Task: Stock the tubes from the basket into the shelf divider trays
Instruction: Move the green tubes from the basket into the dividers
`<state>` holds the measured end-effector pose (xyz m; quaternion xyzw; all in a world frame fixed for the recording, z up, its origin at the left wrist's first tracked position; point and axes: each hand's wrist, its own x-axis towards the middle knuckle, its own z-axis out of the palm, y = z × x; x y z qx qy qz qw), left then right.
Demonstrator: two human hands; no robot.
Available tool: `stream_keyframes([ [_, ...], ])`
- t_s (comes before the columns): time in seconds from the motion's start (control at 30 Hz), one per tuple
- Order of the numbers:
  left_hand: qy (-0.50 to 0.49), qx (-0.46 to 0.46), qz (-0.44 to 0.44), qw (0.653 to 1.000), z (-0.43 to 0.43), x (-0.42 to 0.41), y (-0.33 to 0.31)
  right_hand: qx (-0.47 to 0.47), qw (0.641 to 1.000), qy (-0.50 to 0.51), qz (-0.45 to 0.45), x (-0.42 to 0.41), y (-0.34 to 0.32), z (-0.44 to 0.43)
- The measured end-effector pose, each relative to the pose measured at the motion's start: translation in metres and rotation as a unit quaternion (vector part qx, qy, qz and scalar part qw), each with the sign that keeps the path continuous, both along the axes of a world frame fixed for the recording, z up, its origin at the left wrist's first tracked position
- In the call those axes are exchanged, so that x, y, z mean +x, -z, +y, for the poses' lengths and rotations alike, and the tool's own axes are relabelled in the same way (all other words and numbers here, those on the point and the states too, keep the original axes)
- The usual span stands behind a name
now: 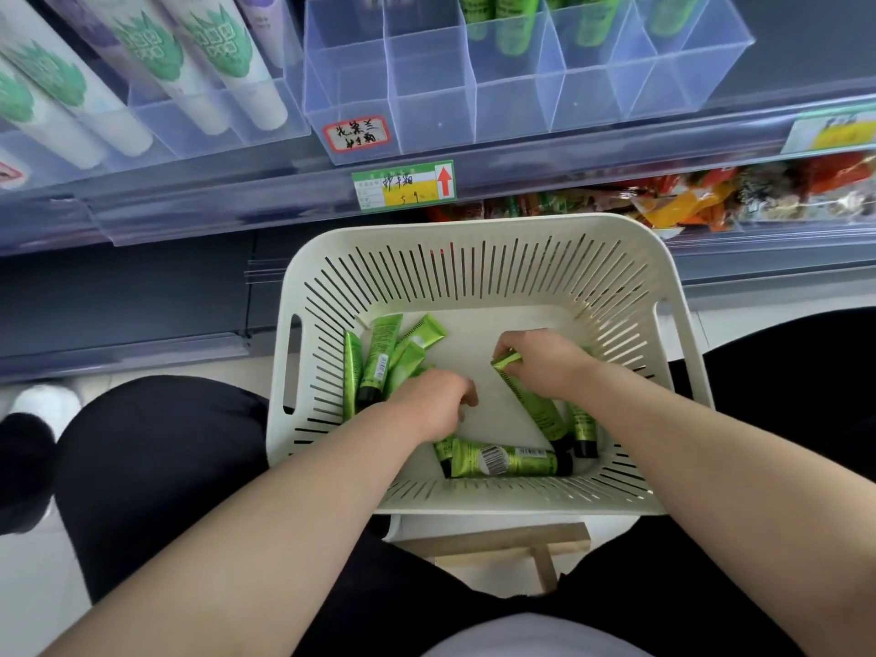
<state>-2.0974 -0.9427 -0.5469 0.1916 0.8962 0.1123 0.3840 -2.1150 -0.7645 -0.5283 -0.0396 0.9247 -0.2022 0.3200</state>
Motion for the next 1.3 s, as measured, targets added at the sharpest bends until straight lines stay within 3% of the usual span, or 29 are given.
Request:
stream_keyframes([
  [0.23,0.096,-0.083,-0.118,0.985,0.009,0.013,-0.003,-0.019,0.997,0.010,0.071,0.005,-0.019,0.006],
  [0.47,0.107,-0.062,-0.153,0.981,0.014,0.015,-0.010,-0.017,0.996,0.040,0.078,0.008,-0.018,0.018],
  [0.57,0.116,-0.073,-0.148,0.979,0.018,0.019,-0.008,-0.010,0.995,0.050,0.084,0.008,-0.018,0.019],
  [0.67,0.113,-0.074,-0.090,0.987,0.018,0.021,-0.002,-0.009,0.995,0.049,0.084,0.008,-0.017,0.019],
  [0.73,0.058,-0.046,-0.067,0.995,0.015,0.016,0.000,-0.007,0.995,0.046,0.087,0.009,-0.016,0.019],
  [0.83,-0.116,0.038,-0.066,0.990,0.008,-0.001,-0.002,-0.005,0.993,0.052,0.104,0.008,-0.015,0.019],
  [0.97,-0.325,0.113,-0.106,0.933,-0.004,-0.022,-0.014,0.007,0.989,0.060,0.138,0.006,-0.015,0.017],
  [1.03,-0.383,0.139,-0.126,0.904,-0.010,-0.029,-0.019,0.006,0.985,0.064,0.158,0.006,-0.015,0.016],
  [1.13,-0.348,0.146,-0.125,0.917,-0.015,-0.030,-0.026,-0.011,0.985,0.066,0.161,0.004,-0.016,0.012],
  [1.3,-0.253,0.107,0.040,0.961,-0.007,-0.024,-0.024,-0.030,0.987,0.050,0.153,0.008,-0.018,0.007],
])
